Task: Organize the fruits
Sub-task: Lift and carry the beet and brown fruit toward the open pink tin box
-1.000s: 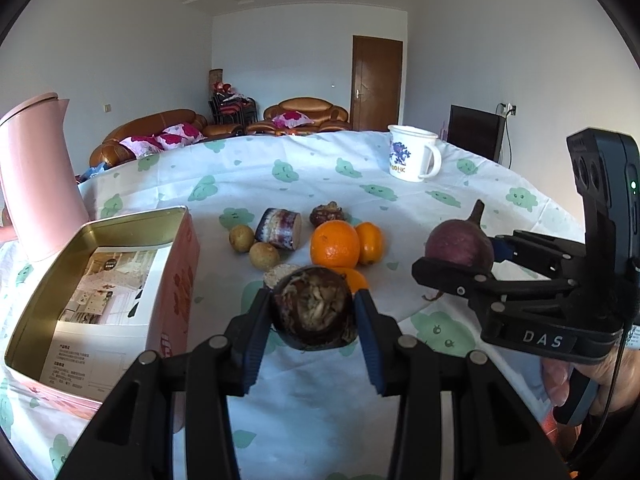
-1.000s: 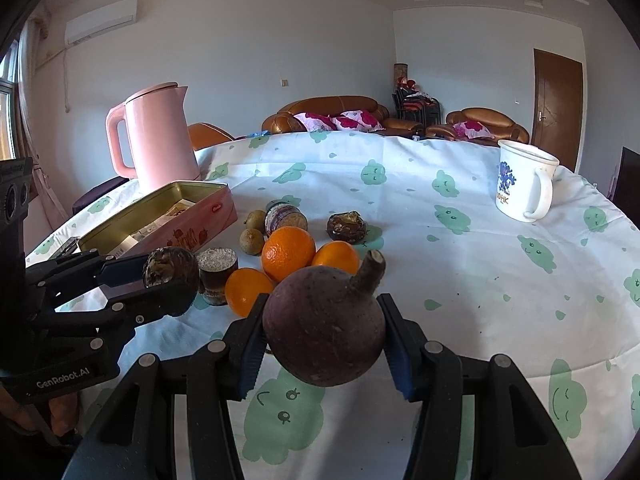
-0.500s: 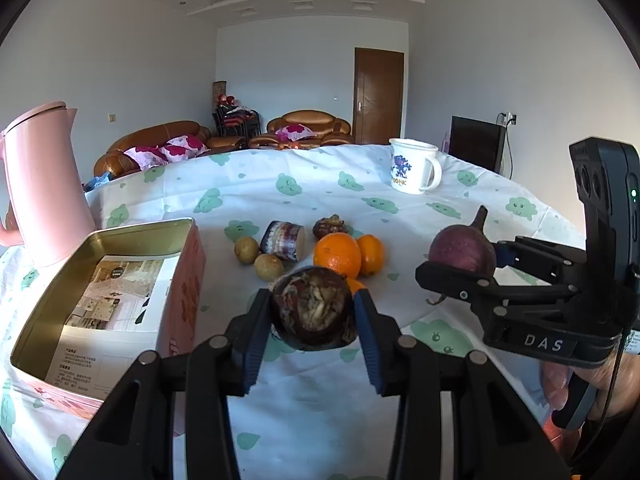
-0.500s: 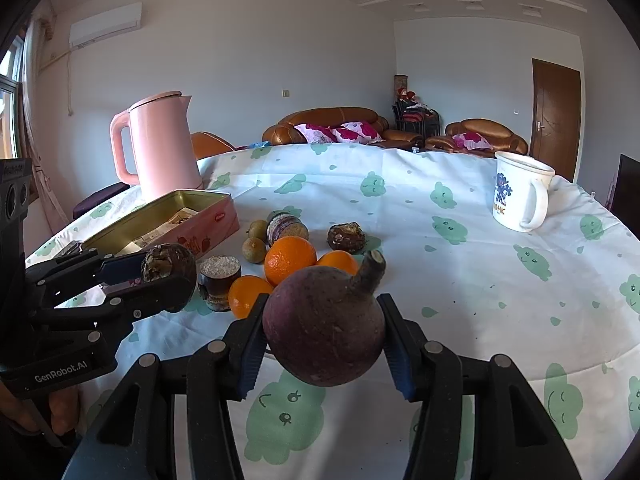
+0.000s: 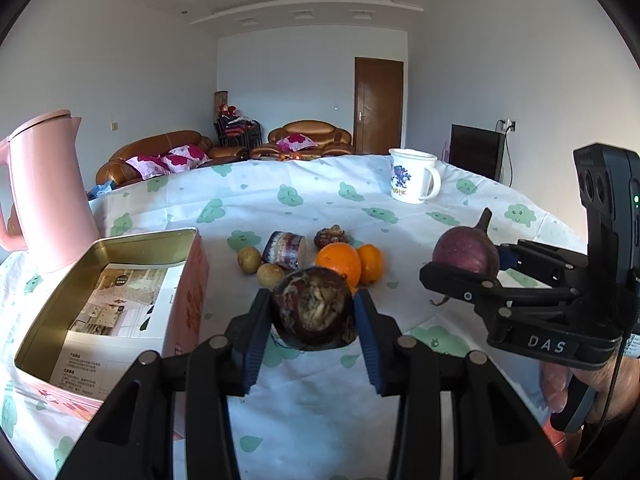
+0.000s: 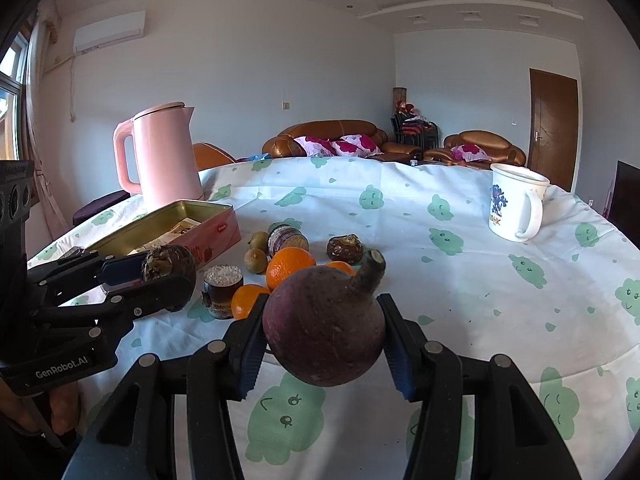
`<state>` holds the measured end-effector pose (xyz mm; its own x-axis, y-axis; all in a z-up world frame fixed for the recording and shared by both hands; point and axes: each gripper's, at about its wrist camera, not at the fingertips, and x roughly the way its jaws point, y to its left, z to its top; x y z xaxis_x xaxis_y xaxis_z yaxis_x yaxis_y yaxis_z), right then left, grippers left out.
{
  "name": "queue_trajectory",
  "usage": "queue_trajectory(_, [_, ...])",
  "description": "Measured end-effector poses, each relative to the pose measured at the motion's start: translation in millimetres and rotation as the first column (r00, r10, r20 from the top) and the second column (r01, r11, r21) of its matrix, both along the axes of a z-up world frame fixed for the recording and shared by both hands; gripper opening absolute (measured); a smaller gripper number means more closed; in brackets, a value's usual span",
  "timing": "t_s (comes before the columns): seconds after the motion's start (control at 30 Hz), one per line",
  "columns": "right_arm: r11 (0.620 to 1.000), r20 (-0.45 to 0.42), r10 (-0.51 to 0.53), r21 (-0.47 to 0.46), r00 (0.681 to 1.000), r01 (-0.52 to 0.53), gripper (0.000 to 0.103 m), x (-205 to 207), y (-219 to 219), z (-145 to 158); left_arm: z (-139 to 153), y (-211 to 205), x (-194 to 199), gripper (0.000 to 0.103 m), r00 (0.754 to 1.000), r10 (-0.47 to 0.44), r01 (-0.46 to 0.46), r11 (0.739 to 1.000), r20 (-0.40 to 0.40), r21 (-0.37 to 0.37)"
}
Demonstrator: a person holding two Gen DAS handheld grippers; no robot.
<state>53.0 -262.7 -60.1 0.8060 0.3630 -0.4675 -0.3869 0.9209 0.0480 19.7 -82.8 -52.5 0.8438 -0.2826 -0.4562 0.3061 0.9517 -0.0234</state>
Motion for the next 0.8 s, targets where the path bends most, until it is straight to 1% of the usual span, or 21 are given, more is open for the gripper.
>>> queue_trajectory(0.47, [1.0, 0.046, -0.004, 0.009, 0.999, 0.004, 0.054, -7.0, -2.2, 2.0, 3.3, 4.2, -6.3, 0.043, 0.999, 0.008, -0.007, 1.0, 0.048, -0.02])
queue_trajectory(0.8, [1.0, 0.101, 0.011, 0.016, 0.995, -0.012, 0.054, -15.7, -3.2, 3.7, 5.5, 6.6, -10.8, 0.043, 0.996, 0.018, -0.015, 0.999, 0.082, -0.033])
